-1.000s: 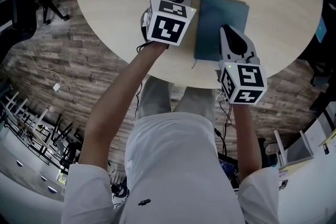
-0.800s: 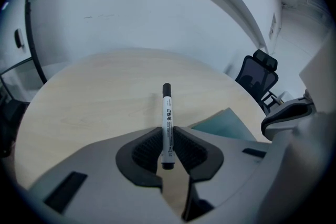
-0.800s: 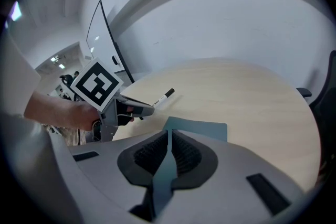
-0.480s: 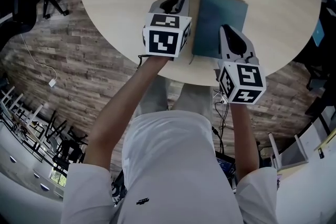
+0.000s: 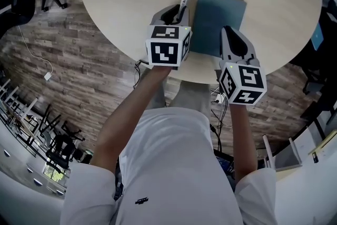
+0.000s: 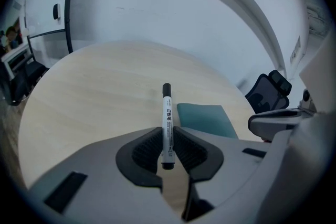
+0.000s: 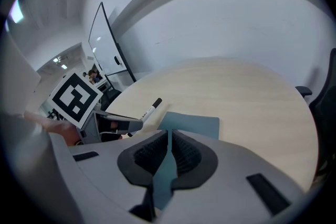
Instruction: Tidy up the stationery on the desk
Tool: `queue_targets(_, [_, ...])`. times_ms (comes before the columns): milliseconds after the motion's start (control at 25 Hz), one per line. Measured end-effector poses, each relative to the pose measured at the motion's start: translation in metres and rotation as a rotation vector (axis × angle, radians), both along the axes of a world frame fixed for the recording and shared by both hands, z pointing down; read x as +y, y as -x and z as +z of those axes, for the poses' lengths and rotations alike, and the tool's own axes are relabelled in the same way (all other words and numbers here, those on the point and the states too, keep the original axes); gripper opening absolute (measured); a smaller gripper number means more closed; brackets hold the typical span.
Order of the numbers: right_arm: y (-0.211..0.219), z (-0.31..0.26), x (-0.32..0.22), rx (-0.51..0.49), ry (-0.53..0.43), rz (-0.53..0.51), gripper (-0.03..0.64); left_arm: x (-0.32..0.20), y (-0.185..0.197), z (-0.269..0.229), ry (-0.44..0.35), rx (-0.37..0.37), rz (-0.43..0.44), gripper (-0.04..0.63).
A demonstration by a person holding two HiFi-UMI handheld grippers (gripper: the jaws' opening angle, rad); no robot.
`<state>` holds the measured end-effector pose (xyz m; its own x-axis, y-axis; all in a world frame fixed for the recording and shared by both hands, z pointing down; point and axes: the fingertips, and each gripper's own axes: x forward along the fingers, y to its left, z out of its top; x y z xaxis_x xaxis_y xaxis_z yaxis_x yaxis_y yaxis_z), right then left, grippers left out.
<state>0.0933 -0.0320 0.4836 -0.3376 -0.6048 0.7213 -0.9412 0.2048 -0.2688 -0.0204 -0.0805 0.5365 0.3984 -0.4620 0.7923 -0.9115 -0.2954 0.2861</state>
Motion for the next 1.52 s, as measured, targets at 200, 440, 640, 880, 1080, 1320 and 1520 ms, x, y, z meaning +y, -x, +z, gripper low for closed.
queue_targets(200, [-0.003, 0.005, 0.003, -0.007, 0.013, -0.020, 0.048, 0.024, -0.005, 0.009, 0.035, 0.001, -0.029, 0.077])
queue_targets(440, [-0.008, 0.004, 0.007, -0.016, 0.016, -0.025, 0.048, 0.050, -0.016, 0.019, 0.068, 0.021, -0.058, 0.077])
queue_targets(640, [-0.005, 0.001, 0.016, -0.027, 0.020, -0.027, 0.048, 0.073, -0.018, 0.026, 0.098, 0.040, -0.069, 0.077])
queue_targets(880, [0.003, -0.002, 0.024, -0.038, 0.030, -0.032, 0.048, 0.078, -0.018, 0.024, 0.075, 0.093, -0.062, 0.078])
queue_targets(1080, [0.005, -0.001, 0.028, -0.040, 0.035, -0.028, 0.048, 0.079, -0.016, 0.025, 0.084, 0.150, -0.044, 0.120])
queue_targets(1320, [0.001, 0.001, 0.030, -0.045, 0.042, -0.011, 0.048, 0.082, -0.024, 0.022, 0.089, 0.185, -0.011, 0.121])
queue_targets(1520, [0.001, 0.001, 0.028, -0.048, 0.043, -0.001, 0.048, 0.082, -0.030, 0.022, 0.085, 0.173, 0.033, 0.123])
